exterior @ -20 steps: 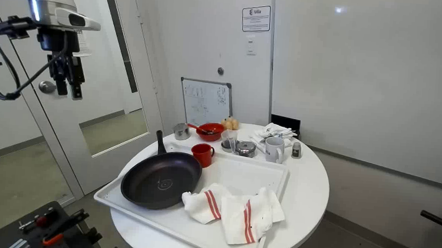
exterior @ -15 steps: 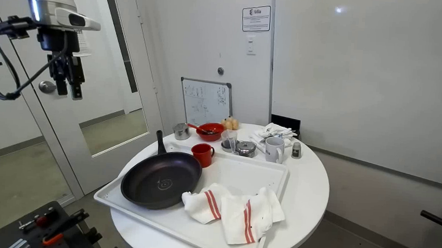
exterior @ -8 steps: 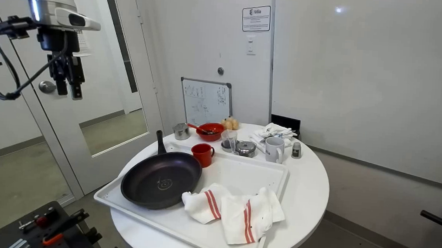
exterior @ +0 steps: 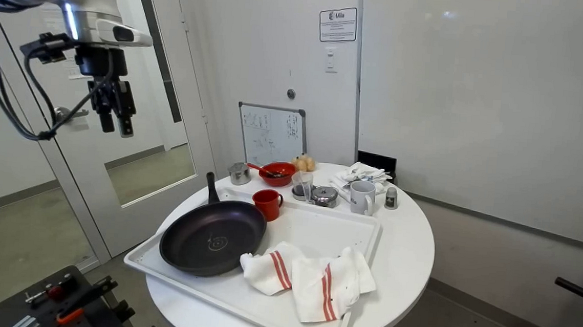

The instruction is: Pick up the white and red towel on the left and use it to wipe the black pan

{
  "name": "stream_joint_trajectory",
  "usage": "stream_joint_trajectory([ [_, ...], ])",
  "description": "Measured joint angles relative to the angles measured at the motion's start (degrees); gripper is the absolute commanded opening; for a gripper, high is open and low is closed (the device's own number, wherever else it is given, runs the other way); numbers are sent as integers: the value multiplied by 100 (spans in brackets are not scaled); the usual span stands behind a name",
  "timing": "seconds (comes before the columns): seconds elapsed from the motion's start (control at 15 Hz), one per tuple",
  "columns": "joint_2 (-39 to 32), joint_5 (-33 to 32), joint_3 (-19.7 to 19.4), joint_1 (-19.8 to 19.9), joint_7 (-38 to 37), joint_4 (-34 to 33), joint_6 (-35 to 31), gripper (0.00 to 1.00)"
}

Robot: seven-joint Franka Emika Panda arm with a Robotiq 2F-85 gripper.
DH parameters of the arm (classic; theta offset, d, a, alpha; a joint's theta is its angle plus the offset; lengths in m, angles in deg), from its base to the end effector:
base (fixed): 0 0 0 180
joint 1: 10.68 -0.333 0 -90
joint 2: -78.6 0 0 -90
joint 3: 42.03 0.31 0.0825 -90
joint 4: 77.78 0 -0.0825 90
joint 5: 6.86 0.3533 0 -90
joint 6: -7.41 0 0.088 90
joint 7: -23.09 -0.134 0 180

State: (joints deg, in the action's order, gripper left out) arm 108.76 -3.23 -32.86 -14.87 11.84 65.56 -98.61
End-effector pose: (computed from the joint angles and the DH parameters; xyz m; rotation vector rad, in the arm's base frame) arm 0.3333 0.0867 0.4328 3.0896 -0.0173 -0.1898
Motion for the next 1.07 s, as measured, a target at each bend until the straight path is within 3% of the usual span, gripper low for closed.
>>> stream_joint_trajectory([
  [0.53,-1329,-293,-741,748,10,-218,-1606,100],
  [0.8,-2040,235,-1232,866,193,-430,-2496,100],
  [1.07,-2740,555,-1464,945,262,-654,-3022,100],
])
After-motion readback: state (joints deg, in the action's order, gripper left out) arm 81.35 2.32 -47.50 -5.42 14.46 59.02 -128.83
